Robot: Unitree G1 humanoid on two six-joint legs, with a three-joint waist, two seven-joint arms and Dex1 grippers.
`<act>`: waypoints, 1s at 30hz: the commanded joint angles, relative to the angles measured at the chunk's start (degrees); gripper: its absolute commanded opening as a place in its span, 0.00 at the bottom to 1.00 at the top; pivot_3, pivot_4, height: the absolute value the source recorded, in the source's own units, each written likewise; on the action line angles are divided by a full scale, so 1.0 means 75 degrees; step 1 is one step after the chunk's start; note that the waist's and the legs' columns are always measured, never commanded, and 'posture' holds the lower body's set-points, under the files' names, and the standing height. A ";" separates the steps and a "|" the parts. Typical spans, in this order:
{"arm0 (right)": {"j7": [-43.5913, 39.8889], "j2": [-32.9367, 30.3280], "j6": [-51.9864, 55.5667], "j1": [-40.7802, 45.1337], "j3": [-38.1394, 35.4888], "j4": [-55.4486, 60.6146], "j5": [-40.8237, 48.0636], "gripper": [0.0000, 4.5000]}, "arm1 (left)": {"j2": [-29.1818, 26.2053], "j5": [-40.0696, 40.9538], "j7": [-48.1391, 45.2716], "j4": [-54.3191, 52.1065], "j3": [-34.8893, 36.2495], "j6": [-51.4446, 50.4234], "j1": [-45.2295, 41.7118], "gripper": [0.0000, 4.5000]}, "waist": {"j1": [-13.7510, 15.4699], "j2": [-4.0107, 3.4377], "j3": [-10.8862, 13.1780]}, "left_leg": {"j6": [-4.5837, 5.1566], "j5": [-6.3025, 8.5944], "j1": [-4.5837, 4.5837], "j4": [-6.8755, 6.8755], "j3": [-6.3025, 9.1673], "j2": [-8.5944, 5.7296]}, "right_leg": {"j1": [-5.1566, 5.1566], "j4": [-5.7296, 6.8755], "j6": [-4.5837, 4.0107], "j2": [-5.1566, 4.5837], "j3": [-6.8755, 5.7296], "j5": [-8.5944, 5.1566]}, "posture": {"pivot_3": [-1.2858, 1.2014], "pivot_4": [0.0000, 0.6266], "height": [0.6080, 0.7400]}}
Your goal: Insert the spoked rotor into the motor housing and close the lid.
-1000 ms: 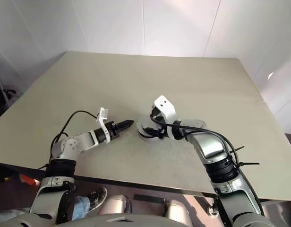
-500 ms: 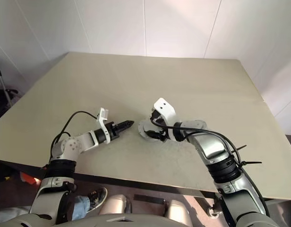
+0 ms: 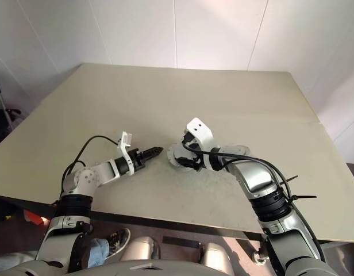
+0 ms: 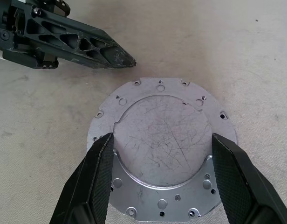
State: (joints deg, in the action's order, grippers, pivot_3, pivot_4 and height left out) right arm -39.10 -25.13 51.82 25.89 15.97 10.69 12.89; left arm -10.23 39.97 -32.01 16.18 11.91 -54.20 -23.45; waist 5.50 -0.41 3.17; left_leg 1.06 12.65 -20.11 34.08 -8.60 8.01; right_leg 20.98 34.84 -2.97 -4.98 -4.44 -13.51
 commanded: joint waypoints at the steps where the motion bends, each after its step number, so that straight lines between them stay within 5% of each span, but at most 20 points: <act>1: 0.0033 -0.0038 -0.0156 0.0158 -0.0127 -0.0011 -0.0007 0.70 | -0.0014 0.0072 -0.0067 -0.0283 0.0018 0.0046 -0.0027 0.54 | -0.0001 0.0000 0.0000 | 0.0000 0.0000 0.0000 0.0000 0.0000 0.0000 | 0.0000 0.0000 0.0000 0.0000 0.0000 0.0000 | 0.52 0.00 1.00; 30: 0.0432 0.0180 -0.0084 0.0344 -0.0154 -0.0503 -0.0225 0.70 | -0.0085 0.0032 -0.0082 -0.0293 -0.0012 0.0063 0.0100 0.54 | -0.0008 0.0000 0.0001 | -0.0008 -0.0004 0.0022 0.0000 0.0000 0.0003 | -0.0021 -0.0001 0.0000 0.0001 0.0001 0.0001 | 0.52 0.00 1.00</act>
State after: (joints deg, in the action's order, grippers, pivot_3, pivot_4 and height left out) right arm -37.57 -23.51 51.62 27.13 16.06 7.59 12.34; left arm -10.50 40.07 -32.07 15.63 11.90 -54.15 -22.36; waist 5.43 -0.41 3.18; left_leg 1.00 12.62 -19.95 34.08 -8.60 8.03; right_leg 20.82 34.83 -2.97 -4.98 -4.44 -13.50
